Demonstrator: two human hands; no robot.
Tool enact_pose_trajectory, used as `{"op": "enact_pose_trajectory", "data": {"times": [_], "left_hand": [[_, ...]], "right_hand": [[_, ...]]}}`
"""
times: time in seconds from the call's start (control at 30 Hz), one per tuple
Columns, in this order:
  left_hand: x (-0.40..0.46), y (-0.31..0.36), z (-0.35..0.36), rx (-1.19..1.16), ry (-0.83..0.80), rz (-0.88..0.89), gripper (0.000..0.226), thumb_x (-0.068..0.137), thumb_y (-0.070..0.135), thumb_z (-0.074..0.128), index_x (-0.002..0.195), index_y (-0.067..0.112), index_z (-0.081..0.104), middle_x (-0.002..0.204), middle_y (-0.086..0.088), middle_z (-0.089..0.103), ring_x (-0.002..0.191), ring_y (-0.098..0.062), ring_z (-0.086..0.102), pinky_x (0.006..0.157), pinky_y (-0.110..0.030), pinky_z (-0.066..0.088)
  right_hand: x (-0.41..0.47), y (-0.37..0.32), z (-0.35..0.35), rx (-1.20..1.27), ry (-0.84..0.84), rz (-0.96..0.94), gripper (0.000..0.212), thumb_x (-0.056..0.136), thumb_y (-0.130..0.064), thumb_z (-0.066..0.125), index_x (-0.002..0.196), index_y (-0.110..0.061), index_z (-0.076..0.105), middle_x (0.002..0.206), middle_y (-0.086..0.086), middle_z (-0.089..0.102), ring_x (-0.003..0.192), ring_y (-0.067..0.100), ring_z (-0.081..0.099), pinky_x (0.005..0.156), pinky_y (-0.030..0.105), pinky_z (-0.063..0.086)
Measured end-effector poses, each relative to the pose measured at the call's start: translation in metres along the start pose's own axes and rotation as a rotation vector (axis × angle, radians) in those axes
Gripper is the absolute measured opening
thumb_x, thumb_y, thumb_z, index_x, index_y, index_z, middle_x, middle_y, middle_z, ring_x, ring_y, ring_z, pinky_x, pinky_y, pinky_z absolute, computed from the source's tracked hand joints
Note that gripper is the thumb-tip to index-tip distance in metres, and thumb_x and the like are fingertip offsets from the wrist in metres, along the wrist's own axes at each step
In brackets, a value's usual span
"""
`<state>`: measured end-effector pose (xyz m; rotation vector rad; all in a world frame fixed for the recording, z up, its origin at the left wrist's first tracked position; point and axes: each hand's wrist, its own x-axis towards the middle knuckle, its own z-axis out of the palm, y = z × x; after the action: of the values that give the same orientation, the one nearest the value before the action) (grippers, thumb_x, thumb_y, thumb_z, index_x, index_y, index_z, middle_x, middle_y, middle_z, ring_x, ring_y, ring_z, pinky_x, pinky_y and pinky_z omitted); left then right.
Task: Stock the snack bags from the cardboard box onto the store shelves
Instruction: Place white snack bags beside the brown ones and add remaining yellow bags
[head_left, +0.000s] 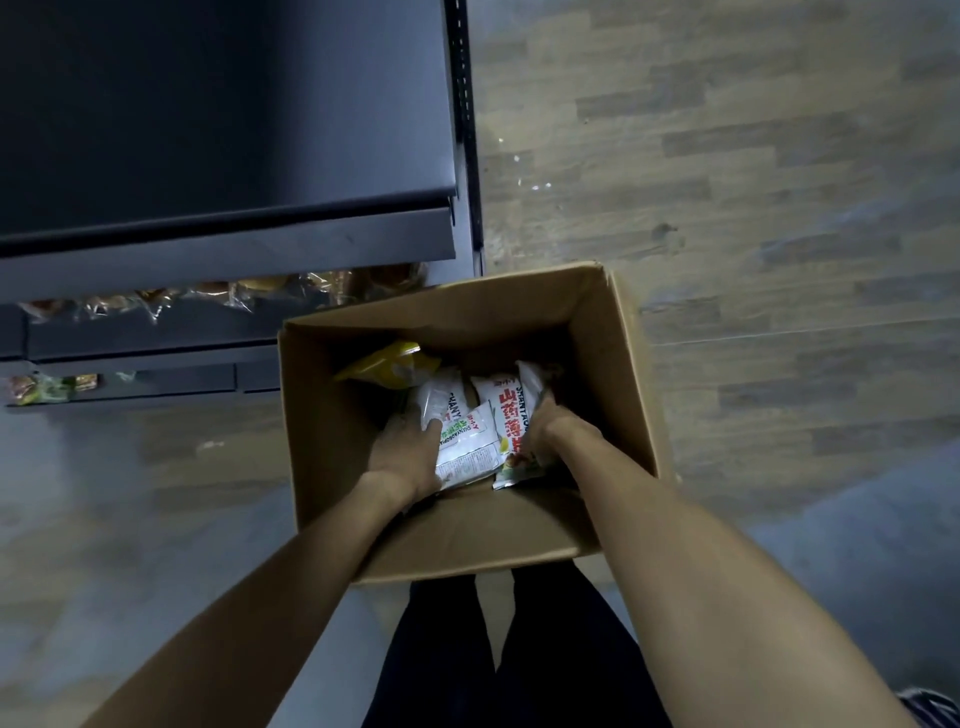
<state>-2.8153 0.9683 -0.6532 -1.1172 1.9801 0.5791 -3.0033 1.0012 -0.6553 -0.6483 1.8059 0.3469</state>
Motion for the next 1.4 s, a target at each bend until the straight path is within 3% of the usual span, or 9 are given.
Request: {"op": "enact_pose_trajectory", "data": {"times": [0.2,0.4,0.5,0.73,0.87,0.97,1.07,1.23,1.4], "left_hand": [[0.008,0.002,0.014,0.135,0.062,0.034,0.086,0.069,0.052,0.075,0.137,0.021,0.033,0.141,-0.011,0.028,0.127,-0.033,0.032,0.099,-0.044,0.034],[0.010,-0.002,0.020,0.208,0.072,0.023,0.089,0.072,0.037,0.076,0.142,0.023,0.023,0.142,-0.012,0.026,0.126,-0.035,0.033,0.099,-0.050,0.034],[0.006,0.001,0.018,0.230,0.091,0.007,0.085,0.074,0.035,0.073,0.142,0.025,0.023,0.140,-0.013,0.032,0.121,-0.035,0.039,0.101,-0.051,0.029],[-0.022,0.000,-0.009,0.131,0.144,-0.085,0.073,0.078,0.049,0.067,0.138,0.030,0.030,0.132,-0.012,0.043,0.118,-0.032,0.045,0.102,-0.051,0.029],[-0.042,-0.003,-0.033,0.065,0.303,-0.086,0.072,0.080,0.063,0.061,0.138,0.027,0.038,0.126,-0.008,0.046,0.112,-0.028,0.049,0.083,-0.041,0.044],[-0.058,-0.001,-0.044,0.178,0.439,-0.011,0.049,0.086,0.030,0.063,0.131,0.017,0.049,0.122,-0.008,0.050,0.105,-0.027,0.052,0.062,-0.033,0.045],[-0.059,0.003,-0.043,0.327,0.524,0.153,0.043,0.077,0.007,0.063,0.120,0.010,0.061,0.121,-0.010,0.056,0.102,-0.029,0.056,0.069,-0.033,0.050],[-0.044,0.018,-0.020,0.393,0.274,0.485,0.049,0.097,0.032,0.047,0.143,0.020,0.036,0.136,-0.007,0.040,0.123,-0.033,0.039,0.092,-0.041,0.037],[-0.036,0.024,0.004,0.310,-0.080,0.249,0.053,0.097,0.052,0.034,0.142,0.022,0.038,0.142,-0.007,0.040,0.134,-0.032,0.030,0.103,-0.052,0.030]], "right_hand": [[0.015,0.002,0.009,0.003,0.033,-0.032,0.105,0.088,-0.012,0.065,0.154,-0.030,-0.014,0.155,0.013,0.031,0.140,0.029,0.036,0.113,0.038,0.030],[0.026,-0.001,0.014,-0.139,0.039,-0.133,0.086,0.097,-0.020,0.055,0.155,-0.022,-0.008,0.157,0.011,0.029,0.142,0.027,0.032,0.113,0.029,0.027],[0.024,-0.004,0.014,-0.165,0.135,-0.138,0.103,0.087,-0.027,0.070,0.156,-0.023,-0.006,0.152,0.013,0.035,0.139,0.030,0.037,0.116,0.037,0.027],[0.000,-0.006,0.009,-0.062,0.223,-0.143,0.075,0.091,-0.016,0.060,0.152,-0.027,0.019,0.141,0.019,0.042,0.130,0.035,0.045,0.104,0.038,0.039],[-0.019,-0.009,0.007,-0.117,0.265,-0.125,0.063,0.096,-0.020,0.051,0.151,-0.025,0.021,0.146,0.019,0.033,0.133,0.037,0.040,0.105,0.042,0.037],[-0.031,-0.009,0.007,-0.101,0.286,-0.112,0.061,0.095,-0.020,0.052,0.149,-0.021,0.024,0.146,0.018,0.032,0.134,0.036,0.038,0.104,0.041,0.038],[-0.036,-0.007,0.008,-0.096,0.298,-0.121,0.064,0.094,-0.021,0.056,0.149,-0.021,0.023,0.146,0.018,0.030,0.134,0.036,0.038,0.104,0.041,0.038],[-0.035,-0.003,0.010,-0.052,0.316,-0.153,0.064,0.094,-0.019,0.055,0.149,-0.021,0.023,0.144,0.018,0.034,0.128,0.036,0.045,0.100,0.040,0.041],[-0.025,-0.003,0.011,-0.073,0.379,-0.157,0.062,0.093,-0.010,0.051,0.147,-0.021,0.024,0.145,0.018,0.033,0.131,0.036,0.041,0.103,0.043,0.039]]}}
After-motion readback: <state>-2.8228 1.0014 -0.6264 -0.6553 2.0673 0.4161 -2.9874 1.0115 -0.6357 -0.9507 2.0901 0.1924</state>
